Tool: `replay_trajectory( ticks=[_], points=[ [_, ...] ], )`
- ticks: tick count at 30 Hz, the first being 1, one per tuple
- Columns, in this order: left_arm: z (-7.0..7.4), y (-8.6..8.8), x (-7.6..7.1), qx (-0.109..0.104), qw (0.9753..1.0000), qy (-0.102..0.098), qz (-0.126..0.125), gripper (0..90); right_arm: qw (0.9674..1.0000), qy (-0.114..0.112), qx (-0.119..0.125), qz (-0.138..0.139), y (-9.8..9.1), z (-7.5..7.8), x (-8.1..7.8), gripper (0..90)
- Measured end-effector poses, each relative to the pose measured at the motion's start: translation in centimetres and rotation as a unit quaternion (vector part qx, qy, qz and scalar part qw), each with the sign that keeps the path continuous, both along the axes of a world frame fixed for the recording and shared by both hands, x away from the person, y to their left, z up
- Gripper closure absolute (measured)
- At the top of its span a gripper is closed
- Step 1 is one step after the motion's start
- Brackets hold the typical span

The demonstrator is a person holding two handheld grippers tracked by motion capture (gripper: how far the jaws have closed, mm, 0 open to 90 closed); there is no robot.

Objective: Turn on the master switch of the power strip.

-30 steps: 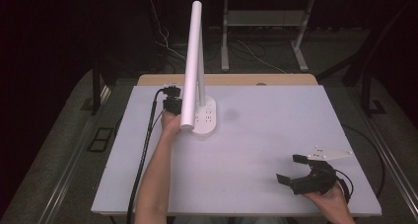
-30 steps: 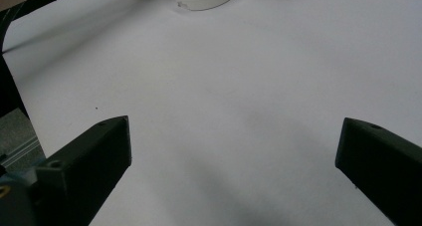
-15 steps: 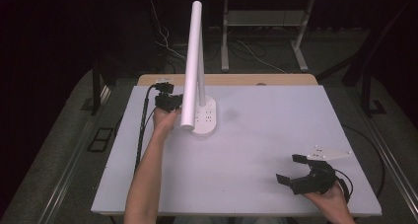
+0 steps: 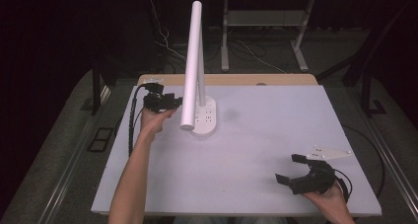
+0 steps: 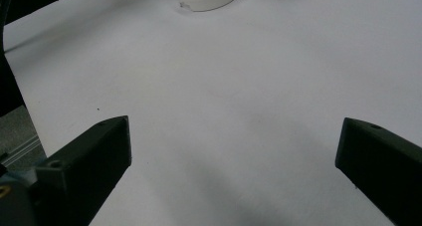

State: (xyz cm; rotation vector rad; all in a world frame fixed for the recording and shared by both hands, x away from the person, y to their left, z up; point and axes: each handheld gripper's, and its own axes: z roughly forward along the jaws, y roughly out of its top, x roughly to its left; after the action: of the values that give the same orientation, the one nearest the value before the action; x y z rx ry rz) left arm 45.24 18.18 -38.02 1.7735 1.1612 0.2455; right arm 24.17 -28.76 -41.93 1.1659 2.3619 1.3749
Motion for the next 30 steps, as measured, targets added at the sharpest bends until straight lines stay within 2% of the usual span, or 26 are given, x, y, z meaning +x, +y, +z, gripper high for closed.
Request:
replay_trajectory(
  ticks=[3, 8, 11, 15, 21, 30],
  points=[
    [0.0, 0.6, -0.5, -0.001, 1.0000, 0.008, -0.004, 18.8, 1.0000, 0.000, 0.002, -0.001, 0.0, 0.0, 0.0, 0.5],
    [0.1, 1.6, -1.5, -0.009, 0.9999, 0.001, -0.011, 7.5, 1.0000, 0.001, 0.002, 0.000, 0.0, 0.0, 0.0, 0.5],
    [0.0, 2.0, -2.2, -0.006, 0.9998, 0.009, -0.014, 0.0, 1.0000, 0.001, 0.002, 0.000, 0.0, 0.0, 0.0, 0.5],
    [0.2, 2.7, -3.4, -0.021, 0.9997, 0.002, -0.014, 0.0, 1.0000, 0.002, 0.003, 0.000, 0.0, 0.0, 0.0, 0.5],
    [0.5, 3.2, -5.0, -0.020, 0.9996, -0.005, -0.021, 0.0, 1.0000, 0.001, 0.003, 0.001, 0.1, 0.0, 0.0, 0.5],
    [0.7, 3.3, -7.2, -0.034, 0.9990, -0.012, -0.028, 0.0, 1.0000, 0.001, 0.002, 0.002, 0.1, 0.1, -0.1, 0.5]
  ],
)
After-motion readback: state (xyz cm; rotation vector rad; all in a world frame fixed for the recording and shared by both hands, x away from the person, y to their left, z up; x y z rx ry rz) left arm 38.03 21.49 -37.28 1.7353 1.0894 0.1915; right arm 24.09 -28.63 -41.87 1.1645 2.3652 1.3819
